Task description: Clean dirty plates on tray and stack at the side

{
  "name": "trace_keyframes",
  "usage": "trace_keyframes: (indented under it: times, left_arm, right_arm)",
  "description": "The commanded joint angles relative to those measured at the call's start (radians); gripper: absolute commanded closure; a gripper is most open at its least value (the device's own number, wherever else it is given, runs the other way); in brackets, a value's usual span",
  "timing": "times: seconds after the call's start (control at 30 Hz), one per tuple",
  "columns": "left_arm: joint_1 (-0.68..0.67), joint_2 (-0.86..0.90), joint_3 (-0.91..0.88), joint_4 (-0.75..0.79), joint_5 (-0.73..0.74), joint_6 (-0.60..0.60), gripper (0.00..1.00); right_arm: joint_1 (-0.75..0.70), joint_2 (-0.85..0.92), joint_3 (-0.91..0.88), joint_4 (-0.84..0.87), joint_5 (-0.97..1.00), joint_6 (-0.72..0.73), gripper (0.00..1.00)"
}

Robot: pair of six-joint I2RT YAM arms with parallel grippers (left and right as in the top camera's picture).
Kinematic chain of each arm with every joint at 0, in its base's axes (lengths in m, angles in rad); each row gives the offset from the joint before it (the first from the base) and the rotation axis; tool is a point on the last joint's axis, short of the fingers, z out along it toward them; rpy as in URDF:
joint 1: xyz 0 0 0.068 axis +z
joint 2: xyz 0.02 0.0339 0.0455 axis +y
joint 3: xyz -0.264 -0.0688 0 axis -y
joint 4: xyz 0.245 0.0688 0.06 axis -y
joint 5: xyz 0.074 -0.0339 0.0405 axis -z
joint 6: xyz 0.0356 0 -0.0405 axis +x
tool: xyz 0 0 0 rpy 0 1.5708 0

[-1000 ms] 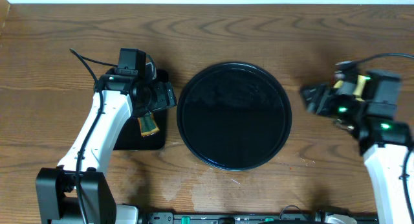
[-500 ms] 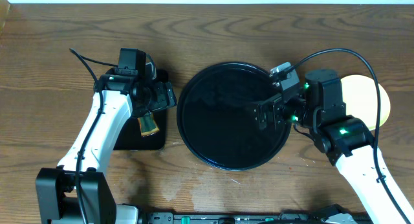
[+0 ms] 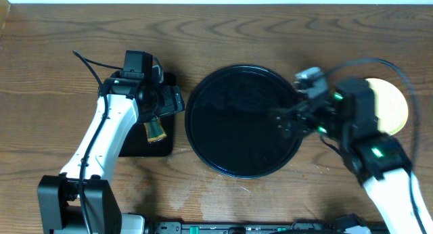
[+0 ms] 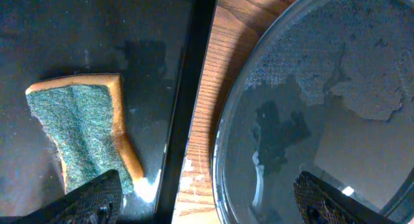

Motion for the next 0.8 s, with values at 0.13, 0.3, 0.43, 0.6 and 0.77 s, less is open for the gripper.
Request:
trace_keyframes:
  times: [0.13,0.3,0.43,0.6,0.77]
  left_arm:
    - [-0.002,0.0,0.014,-0.002,0.011,0.003,0.14]
    - [-0.002,0.0,0.014,-0.002,0.011,0.003,0.14]
    - [-0.002,0.0,0.014,-0.002,0.011,0.003,0.14]
    - [-0.002,0.0,0.014,-0.002,0.011,0.003,0.14]
    - [-0.002,0.0,0.014,-0.002,0.011,0.003,0.14]
  right_arm:
    - [-0.016,-0.361,-0.208,0.059,0.283,-0.117,0.01]
    - [-0.017,-0.554,-0.446,0.211,0.278,-0.116,0.01]
    - [-0.04,-0.711,-0.58,0.28,0.278,-0.116,0.01]
    - [-0.084,-0.894,-0.716,0.31,0.27,-0.116,0.01]
    - [-0.098,-0.99,-0.818,0.37,0.262,-0.116,0.01]
